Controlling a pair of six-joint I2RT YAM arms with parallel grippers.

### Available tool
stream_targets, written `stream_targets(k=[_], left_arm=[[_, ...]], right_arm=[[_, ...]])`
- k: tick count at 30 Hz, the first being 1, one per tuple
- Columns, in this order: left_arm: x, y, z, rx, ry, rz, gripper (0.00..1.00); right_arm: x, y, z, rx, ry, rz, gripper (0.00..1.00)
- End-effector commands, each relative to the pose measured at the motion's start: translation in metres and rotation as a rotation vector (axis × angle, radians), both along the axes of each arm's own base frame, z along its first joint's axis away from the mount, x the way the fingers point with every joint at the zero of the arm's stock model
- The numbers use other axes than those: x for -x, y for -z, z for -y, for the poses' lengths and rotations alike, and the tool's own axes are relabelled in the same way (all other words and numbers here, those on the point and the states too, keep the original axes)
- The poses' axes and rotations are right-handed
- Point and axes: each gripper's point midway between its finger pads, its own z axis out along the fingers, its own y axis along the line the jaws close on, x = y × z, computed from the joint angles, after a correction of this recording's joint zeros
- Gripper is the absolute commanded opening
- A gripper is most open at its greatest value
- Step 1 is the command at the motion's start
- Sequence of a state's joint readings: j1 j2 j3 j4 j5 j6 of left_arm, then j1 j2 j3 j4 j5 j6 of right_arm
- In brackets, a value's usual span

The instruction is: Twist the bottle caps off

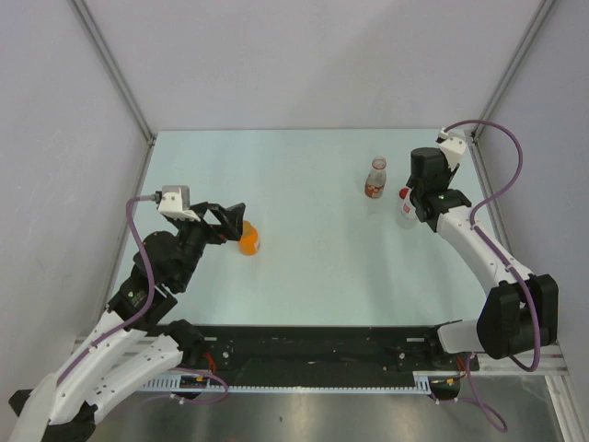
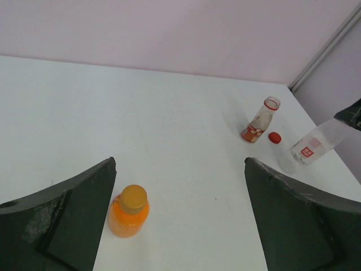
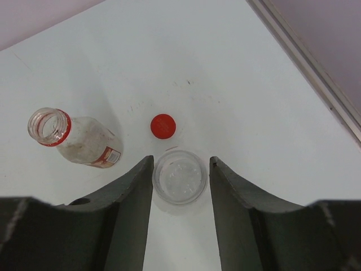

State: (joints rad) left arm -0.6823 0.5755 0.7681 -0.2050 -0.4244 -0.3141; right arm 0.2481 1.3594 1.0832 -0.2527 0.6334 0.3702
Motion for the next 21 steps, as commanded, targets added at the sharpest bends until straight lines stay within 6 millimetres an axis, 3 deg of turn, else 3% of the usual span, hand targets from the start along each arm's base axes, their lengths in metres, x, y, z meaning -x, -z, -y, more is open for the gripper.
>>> stream_targets(k=[1, 4, 21], left_arm=[[0.0, -0.006, 0.001, 0.011, 0.006, 0.017, 1.0], [0.0, -0.006, 0.001, 0.011, 0.006, 0.017, 1.0], [0.001, -0.008, 0.001, 0.011, 0.009, 0.02, 1.0]], right_arm=[[0.006, -0.008, -0.006, -0.03, -0.01, 0.028, 0.5], [0.007, -0.012, -0.008, -0.032, -0.013, 0.036, 0.57], [0.014, -0.029, -0.018, -0.069, -0.044, 0.085, 0.67]])
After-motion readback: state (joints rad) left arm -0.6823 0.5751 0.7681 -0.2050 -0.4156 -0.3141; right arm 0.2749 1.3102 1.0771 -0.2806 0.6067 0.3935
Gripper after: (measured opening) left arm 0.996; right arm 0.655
